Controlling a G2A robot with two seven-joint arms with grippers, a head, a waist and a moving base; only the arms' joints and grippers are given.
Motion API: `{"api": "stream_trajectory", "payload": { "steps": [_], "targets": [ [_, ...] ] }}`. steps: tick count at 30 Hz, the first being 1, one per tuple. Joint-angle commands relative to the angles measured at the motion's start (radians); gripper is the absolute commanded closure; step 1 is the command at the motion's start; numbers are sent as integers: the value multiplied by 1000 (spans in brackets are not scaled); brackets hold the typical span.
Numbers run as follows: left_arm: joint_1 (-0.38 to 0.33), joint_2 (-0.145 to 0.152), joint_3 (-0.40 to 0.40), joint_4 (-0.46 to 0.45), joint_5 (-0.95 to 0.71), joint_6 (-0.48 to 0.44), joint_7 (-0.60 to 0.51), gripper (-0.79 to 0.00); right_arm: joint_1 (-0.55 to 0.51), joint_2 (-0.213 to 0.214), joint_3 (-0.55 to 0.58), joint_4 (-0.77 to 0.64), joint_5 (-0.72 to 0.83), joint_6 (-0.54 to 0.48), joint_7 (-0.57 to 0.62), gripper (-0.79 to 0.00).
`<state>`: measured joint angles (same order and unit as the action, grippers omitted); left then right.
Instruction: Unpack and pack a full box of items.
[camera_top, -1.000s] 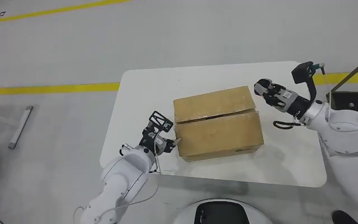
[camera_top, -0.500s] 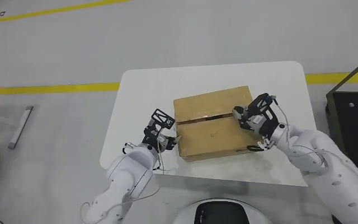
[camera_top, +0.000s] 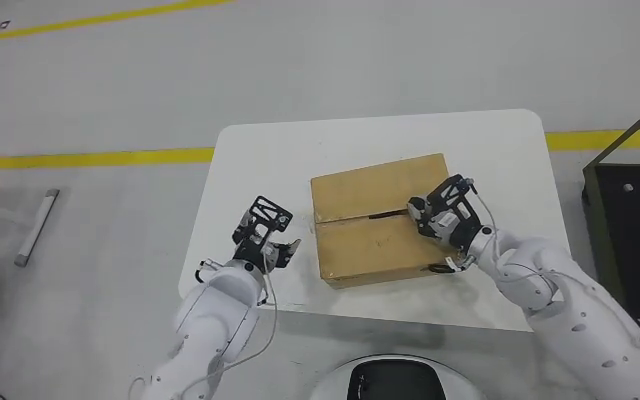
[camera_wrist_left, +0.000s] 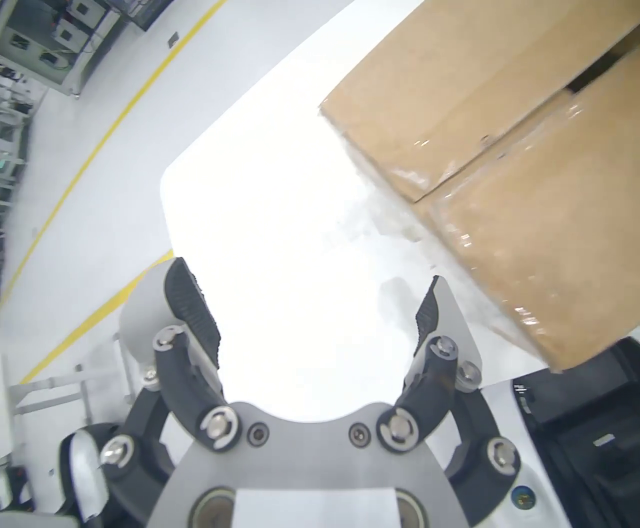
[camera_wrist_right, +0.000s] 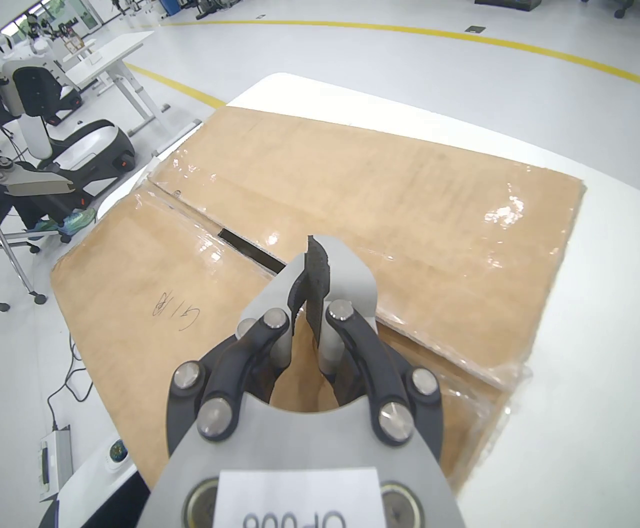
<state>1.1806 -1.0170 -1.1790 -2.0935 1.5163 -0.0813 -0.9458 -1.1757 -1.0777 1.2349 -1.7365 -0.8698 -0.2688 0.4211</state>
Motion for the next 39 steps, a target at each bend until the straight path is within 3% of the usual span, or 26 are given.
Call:
{"api": "stream_trajectory", "payload": {
  "steps": [1,15,20,30,39],
  "targets": [
    [10,-1,13,11,76,0,7,-785,2,-2,-6,6,0,-6,0,0],
    [16,-5,25,23,80,10,33,-785,0,-5,11,13,19,-26,-5,0],
    [38,-12,30,72,64,20,105,-785,-2,-5,16,13,21,-32,-2,0],
    [-53,-49,119,253,52,43,182,-785,-6,-7,21,11,31,-37,8,0],
    [-80,-74,128,330,-55,57,307,-785,-5,-10,24,18,41,-36,9,0]
  ]
}}
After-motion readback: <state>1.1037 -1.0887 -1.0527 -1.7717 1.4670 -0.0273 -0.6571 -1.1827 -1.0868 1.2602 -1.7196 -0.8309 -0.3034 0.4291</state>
